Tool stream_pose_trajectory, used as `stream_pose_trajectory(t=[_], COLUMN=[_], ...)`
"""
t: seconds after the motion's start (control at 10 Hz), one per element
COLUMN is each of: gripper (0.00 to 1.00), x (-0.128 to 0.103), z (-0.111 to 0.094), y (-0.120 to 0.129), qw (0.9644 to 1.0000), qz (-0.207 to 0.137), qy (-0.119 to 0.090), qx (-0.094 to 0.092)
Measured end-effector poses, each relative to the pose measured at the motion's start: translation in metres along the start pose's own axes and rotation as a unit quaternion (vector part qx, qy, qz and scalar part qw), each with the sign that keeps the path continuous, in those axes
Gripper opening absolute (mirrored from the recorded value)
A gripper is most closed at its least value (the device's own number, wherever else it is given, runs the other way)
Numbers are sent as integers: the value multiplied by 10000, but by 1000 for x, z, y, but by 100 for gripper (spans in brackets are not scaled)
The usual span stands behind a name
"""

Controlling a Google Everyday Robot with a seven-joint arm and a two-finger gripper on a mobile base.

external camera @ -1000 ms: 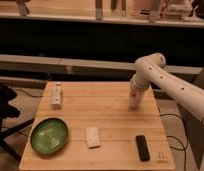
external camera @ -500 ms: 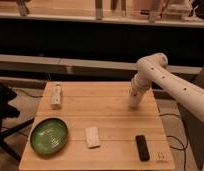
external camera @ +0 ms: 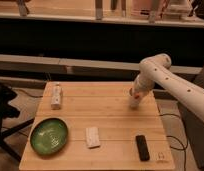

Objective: Place the pepper in the ceramic cup

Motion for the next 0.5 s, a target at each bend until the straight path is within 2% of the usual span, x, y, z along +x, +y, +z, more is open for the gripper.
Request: stream_pose_trajectory(t=[0.3,0.5], gripper=[44,37], x=[-2,-3], z=[-5,-6], y=[8,12], qw=[10000,10000], qz=[33,31], qy=[52,68], qx=[-18,-18])
